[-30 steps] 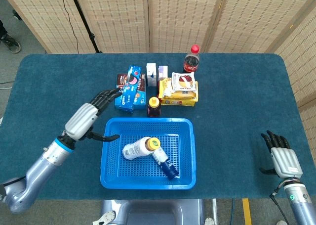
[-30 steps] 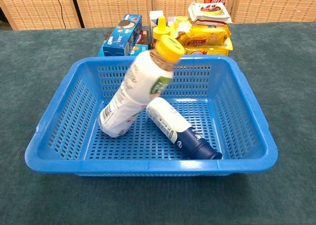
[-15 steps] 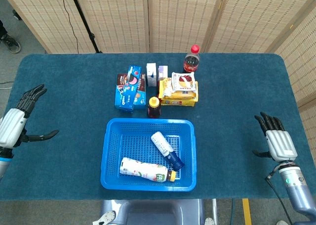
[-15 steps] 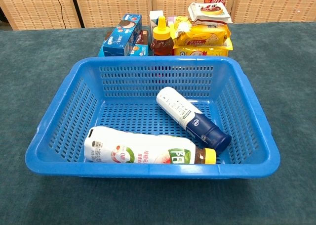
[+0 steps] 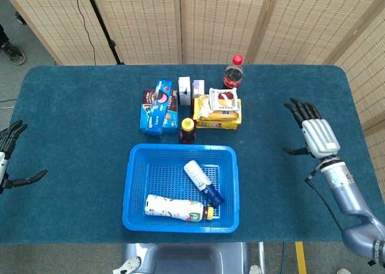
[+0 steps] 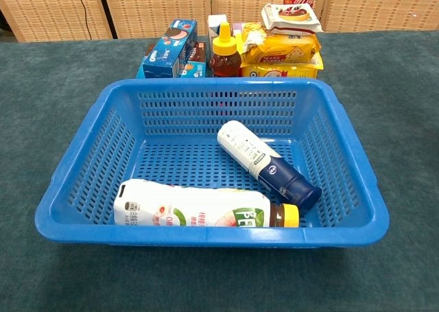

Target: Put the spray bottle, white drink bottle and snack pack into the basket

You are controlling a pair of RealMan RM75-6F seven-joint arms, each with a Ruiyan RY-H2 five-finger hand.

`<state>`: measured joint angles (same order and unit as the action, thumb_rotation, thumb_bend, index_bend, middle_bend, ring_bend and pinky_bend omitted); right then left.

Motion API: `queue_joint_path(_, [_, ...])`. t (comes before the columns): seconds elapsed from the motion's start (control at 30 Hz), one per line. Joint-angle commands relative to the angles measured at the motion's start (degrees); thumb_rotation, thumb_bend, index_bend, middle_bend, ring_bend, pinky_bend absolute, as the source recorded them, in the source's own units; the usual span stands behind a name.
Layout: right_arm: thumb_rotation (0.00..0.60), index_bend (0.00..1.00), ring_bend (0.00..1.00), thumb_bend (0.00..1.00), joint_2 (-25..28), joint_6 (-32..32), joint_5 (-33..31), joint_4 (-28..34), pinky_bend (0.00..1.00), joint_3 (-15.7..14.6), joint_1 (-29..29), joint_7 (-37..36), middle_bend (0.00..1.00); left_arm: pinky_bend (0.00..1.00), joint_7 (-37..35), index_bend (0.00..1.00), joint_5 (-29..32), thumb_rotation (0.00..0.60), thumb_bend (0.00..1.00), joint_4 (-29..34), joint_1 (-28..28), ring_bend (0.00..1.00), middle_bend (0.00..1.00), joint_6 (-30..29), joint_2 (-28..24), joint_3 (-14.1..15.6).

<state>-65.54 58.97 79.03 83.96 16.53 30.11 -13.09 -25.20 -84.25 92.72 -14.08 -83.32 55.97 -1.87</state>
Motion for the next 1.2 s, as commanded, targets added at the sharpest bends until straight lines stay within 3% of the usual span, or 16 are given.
queue_joint_path(0.03, [0.600,0.08,0.00,0.00,-0.88,-4.40,-2.21,-1.93,0.00,2.29,4.55,-0.13,0.00,0.00,2.80,0.00,-0.44,0.493,0.14,0.83,0.91,0.00,0.00,-1.17,-0.11,-0.05])
queue_joint_path(0.23, [0.600,0.11,0.00,0.00,-3.76,-10.95,-5.47,-6.22,0.02,3.54,11.17,2.97,0.00,0.00,5.44,0.00,1.06,0.495,0.14,2.15,1.84,0.00,0.00,-1.26,-0.30,-0.91])
queue_joint_path(0.5, [0.600,0.14,0.00,0.00,-6.85,-15.68,-8.45,-7.23,0.07,4.30,18.36,9.57,0.02,0.00,6.87,0.00,2.31,0.495,0.14,2.52,1.46,0.00,0.00,0.93,-0.15,-1.95])
queue_joint_path(1.0, [0.600,0.17,0.06,0.00,-13.20,-24.23,-18.58,-17.43,0.23,3.34,26.69,16.70,0.09,0.00,8.12,0.00,3.64,0.493,0.14,2.54,1.03,0.00,0.00,3.56,0.32,-3.15])
queue_joint_path(1.2, [0.600,0.18,0.10,0.10,-15.46,-27.50,-21.20,-21.22,0.24,2.59,29.39,17.28,0.12,0.00,9.21,0.00,4.42,0.492,0.14,2.46,0.75,0.00,0.00,4.65,0.73,-3.64])
